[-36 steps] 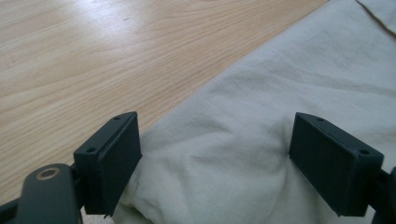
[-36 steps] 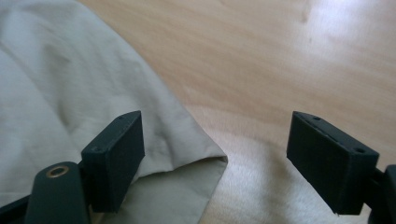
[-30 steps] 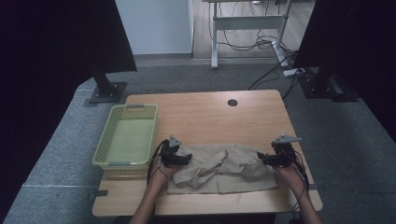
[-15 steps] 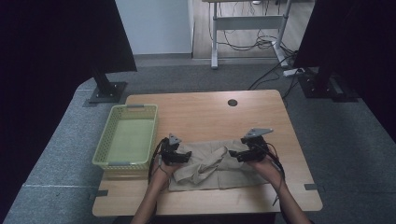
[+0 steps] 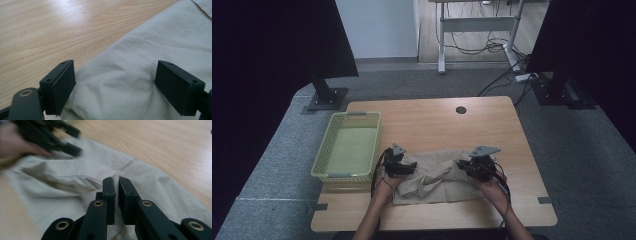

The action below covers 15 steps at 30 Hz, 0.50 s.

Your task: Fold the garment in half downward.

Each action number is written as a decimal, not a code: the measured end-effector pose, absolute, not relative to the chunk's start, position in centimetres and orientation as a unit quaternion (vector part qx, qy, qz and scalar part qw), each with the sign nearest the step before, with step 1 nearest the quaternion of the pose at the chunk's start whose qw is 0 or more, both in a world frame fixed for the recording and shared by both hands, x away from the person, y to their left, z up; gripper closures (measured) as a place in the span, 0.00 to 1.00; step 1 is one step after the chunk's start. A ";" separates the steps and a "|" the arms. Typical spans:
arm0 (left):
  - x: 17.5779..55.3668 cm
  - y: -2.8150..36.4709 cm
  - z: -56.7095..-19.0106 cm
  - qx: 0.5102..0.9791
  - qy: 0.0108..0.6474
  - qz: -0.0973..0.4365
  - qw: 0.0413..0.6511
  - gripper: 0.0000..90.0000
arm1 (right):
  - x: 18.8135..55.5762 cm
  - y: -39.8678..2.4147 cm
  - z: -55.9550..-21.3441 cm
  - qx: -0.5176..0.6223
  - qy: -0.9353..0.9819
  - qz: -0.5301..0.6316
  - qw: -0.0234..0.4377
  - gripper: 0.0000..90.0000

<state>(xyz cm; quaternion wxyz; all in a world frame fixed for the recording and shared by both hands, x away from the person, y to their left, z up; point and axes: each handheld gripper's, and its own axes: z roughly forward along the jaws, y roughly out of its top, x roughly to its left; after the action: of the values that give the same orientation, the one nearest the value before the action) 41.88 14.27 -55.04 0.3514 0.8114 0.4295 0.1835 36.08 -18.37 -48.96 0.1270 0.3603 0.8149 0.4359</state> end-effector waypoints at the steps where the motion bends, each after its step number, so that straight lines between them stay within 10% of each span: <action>1: 41.9 14.3 -55.0 0.812 0.430 0.184 0.351 0.18 | 35.3 -18.6 -48.6 0.356 0.811 0.445 0.129 0.92; 15: 41.5 14.4 -54.9 0.810 0.428 0.182 0.357 0.17 | 27.4 -21.8 -48.1 0.336 0.811 0.461 0.134 0.81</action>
<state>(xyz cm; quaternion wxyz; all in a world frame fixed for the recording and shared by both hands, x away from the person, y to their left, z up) 41.52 14.40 -54.88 0.3573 0.8100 0.4279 0.1821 27.43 -21.76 -48.06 0.1337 0.3355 0.8106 0.4610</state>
